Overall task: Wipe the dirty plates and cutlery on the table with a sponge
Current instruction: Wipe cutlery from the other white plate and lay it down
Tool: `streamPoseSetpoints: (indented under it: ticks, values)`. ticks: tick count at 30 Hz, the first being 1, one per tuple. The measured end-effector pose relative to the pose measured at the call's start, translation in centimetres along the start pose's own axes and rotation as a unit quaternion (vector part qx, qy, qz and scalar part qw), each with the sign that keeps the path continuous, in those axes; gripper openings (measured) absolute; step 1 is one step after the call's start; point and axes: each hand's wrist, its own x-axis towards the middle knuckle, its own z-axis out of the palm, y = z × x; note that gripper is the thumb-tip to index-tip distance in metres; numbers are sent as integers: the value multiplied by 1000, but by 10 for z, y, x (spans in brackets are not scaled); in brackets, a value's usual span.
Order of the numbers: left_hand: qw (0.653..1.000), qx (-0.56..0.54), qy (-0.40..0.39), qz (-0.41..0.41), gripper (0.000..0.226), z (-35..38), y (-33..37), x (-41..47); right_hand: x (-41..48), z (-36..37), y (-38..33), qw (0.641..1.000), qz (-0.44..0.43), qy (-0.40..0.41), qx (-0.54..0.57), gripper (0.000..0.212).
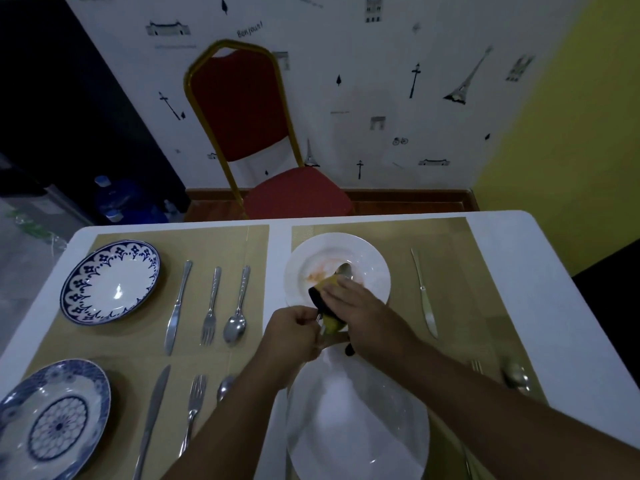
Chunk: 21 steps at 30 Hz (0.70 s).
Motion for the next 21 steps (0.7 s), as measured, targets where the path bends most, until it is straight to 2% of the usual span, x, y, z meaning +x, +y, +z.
streamPoseSetpoints:
  ticks: [3,8,12,18,21]
  values:
    - [1000,-19,2,-6,28,0,2,-6,-4,-1,9,999,-17,-36,-20,99]
    - [999,-12,-1,-42,17,3,-6,-10,-2,-13,36,996,92,-7,-9,81]
    - [996,-51,18,-71,15,6,-7,-9,-15,-13,47,989,147,-15,20,75]
    - [998,13,46,-33,11,8,-2,-6,-24,-12,40,978,191,-20,79,73]
    - [1000,7,24,-12,15,12,8,-8,-29,-15,39,972,212,-9,98,72]
